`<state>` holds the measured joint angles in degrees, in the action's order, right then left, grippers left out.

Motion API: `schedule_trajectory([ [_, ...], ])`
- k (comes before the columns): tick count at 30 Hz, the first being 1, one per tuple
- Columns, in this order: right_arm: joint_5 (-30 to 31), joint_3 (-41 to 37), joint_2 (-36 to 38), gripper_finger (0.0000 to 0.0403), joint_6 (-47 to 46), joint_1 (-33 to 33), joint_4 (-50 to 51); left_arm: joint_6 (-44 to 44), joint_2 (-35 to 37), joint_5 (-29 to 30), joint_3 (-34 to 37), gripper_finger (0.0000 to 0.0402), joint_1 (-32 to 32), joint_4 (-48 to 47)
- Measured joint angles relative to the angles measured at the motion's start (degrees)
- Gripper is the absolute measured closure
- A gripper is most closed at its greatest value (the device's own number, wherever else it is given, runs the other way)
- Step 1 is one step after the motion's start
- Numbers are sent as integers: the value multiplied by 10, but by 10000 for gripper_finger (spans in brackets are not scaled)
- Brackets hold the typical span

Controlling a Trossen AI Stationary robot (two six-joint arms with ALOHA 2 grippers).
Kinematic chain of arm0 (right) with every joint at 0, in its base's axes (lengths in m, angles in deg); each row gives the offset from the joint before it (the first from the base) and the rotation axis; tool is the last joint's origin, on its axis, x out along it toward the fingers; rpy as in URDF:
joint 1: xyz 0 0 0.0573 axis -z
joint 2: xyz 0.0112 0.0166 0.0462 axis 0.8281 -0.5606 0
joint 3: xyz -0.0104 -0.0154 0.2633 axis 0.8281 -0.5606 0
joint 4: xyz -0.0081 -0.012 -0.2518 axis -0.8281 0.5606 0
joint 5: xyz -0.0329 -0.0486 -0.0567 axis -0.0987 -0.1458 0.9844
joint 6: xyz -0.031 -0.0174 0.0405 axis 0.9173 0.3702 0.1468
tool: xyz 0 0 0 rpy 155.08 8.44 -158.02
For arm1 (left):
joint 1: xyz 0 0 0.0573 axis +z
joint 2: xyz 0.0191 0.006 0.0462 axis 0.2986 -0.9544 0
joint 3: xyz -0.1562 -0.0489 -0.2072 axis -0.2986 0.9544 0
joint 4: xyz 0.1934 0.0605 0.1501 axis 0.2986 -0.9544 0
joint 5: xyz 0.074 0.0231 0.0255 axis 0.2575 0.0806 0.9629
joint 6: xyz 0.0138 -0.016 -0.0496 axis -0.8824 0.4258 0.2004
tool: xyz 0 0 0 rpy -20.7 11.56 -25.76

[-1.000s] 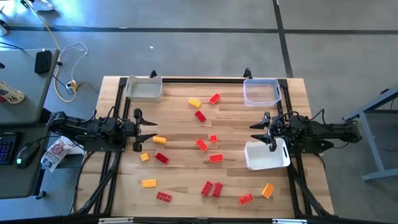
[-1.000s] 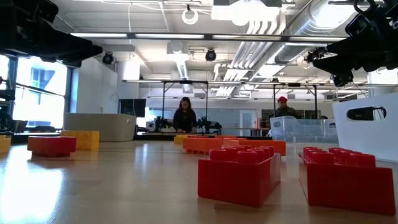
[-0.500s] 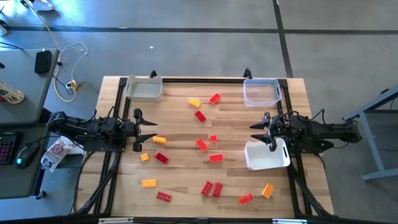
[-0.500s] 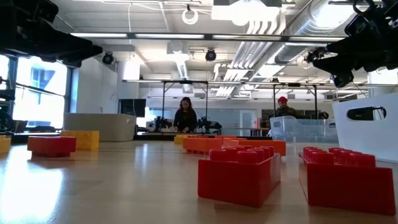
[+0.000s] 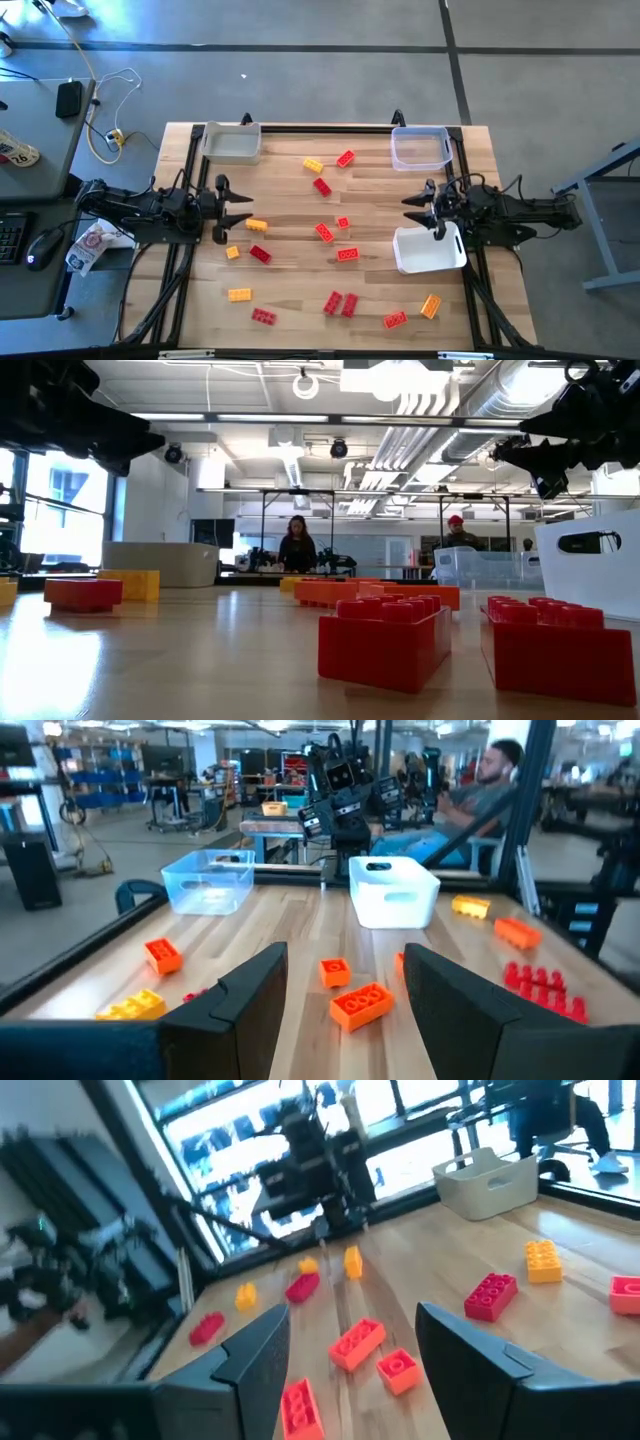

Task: Sort & place blocks by color
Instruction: Put the orange block into the transparent bin

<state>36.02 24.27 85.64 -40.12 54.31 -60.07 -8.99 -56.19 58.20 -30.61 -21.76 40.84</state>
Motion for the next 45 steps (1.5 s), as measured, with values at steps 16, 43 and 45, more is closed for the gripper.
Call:
schedule_trajectory([
  [16,82,0,-1,198,125,0,-215,18,0,4,0,211,0,44],
  [43,143,114,-158,198,177,0,-242,18,0,12,0,211,0,43],
  [45,143,139,-205,198,187,1,-230,18,0,12,0,211,0,43],
])
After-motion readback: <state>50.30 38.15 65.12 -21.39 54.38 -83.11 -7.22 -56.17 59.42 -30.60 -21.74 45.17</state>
